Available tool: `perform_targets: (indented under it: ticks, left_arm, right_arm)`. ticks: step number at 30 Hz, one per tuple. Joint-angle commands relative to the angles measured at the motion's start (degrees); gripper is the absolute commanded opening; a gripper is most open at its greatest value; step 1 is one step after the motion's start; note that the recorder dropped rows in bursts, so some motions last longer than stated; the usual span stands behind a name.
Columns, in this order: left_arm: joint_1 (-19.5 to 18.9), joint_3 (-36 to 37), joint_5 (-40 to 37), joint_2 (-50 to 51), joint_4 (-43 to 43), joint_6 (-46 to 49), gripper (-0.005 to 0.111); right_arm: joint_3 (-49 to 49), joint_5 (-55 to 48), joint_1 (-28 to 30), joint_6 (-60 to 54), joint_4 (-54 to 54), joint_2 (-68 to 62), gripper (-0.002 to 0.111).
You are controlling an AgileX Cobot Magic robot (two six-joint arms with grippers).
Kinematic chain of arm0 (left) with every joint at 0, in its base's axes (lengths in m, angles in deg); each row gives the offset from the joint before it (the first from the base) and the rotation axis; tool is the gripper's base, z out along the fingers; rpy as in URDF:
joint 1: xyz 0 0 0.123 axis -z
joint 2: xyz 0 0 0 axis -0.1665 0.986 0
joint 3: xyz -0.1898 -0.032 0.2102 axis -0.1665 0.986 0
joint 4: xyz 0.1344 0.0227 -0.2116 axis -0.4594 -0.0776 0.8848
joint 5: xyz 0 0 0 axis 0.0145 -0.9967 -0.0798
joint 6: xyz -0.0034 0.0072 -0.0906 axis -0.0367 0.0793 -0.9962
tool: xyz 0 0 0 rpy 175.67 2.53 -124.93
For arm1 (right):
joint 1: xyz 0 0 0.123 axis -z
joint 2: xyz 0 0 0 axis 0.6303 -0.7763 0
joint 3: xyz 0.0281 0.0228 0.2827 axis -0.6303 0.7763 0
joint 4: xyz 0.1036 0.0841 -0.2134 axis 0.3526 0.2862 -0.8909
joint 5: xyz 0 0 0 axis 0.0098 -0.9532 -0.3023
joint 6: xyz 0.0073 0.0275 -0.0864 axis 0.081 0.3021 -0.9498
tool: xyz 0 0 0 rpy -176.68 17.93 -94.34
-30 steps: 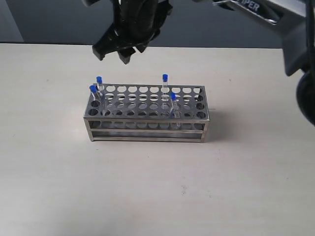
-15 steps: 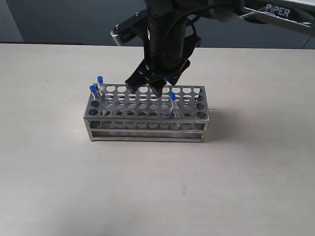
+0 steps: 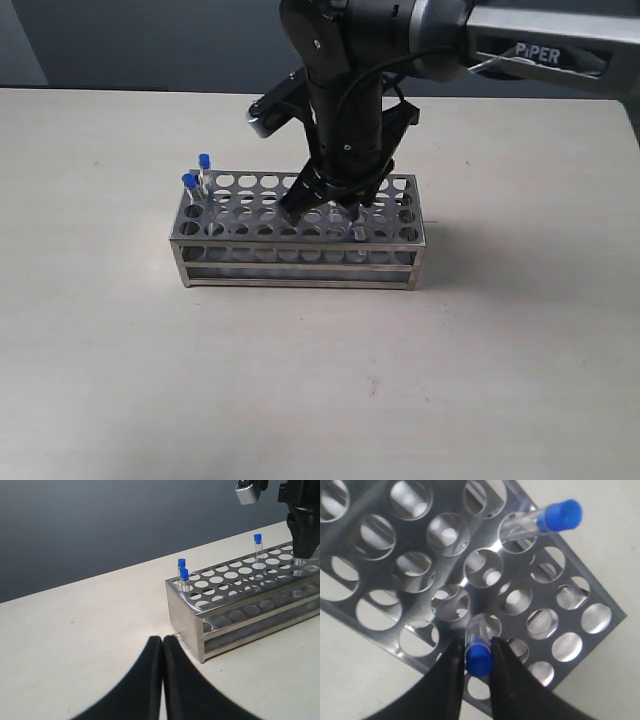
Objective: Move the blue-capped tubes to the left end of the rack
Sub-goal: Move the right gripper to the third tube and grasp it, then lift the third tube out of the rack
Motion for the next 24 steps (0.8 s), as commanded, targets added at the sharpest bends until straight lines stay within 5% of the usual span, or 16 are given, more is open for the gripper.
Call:
perform_targets:
  ticks: [1, 24]
  left_arm:
    - [0.63, -0.30, 0.37, -0.30, 0.00, -0.27, 0.001]
    - [0.63, -0.30, 0.37, -0.30, 0.00, -0.27, 0.001]
  right_arm:
    - [0.18, 0.26, 0.22, 1.32, -1.55, 0.51, 0.001]
    - [0.08, 3.80, 0.12, -3.16, 5.11, 15.61, 0.000]
